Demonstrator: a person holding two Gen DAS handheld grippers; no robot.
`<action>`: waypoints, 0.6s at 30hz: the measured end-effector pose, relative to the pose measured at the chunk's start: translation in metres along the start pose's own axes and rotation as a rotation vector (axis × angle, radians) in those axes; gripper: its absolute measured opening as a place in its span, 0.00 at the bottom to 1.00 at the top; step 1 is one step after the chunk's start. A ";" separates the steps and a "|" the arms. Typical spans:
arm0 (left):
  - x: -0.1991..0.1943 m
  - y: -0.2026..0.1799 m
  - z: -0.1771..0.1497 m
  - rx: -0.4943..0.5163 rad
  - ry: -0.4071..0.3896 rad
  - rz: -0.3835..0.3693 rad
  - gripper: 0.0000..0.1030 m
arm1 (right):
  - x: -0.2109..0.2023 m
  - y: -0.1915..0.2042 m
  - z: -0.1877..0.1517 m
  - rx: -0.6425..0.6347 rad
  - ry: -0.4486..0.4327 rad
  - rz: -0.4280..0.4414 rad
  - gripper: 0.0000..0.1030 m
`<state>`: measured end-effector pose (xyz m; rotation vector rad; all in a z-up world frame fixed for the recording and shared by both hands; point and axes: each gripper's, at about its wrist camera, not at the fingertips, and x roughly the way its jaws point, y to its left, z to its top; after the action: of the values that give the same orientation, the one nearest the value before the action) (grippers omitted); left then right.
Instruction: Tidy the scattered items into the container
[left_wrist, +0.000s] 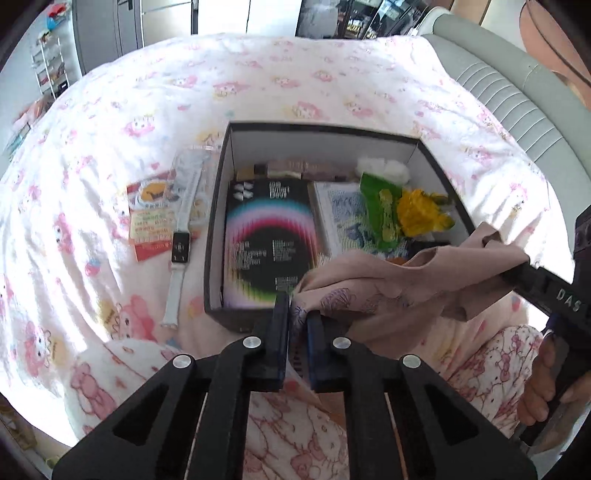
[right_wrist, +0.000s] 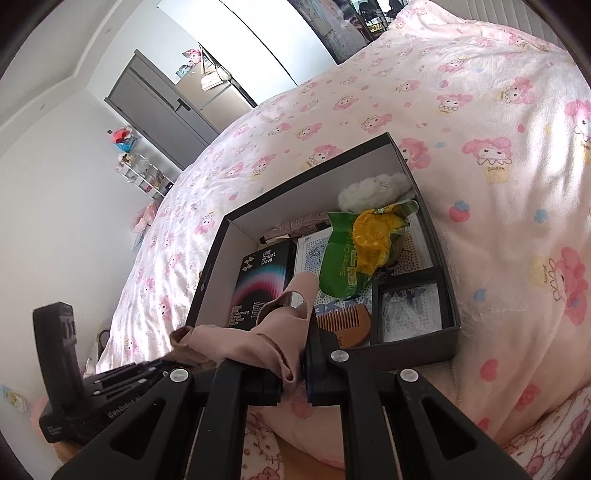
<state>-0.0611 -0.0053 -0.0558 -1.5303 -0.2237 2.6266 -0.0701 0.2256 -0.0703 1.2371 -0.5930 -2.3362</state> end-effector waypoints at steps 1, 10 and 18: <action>-0.006 0.000 0.011 0.003 -0.029 -0.011 0.06 | 0.000 0.003 0.006 -0.008 -0.001 0.012 0.06; -0.007 0.004 0.113 -0.009 -0.177 -0.030 0.06 | 0.001 0.053 0.081 -0.163 -0.094 -0.021 0.06; 0.075 0.009 0.100 -0.037 0.042 -0.152 0.10 | 0.053 0.033 0.101 -0.144 -0.001 -0.088 0.06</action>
<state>-0.1855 -0.0103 -0.0727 -1.5133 -0.3720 2.4841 -0.1768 0.1864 -0.0346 1.2182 -0.3699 -2.4052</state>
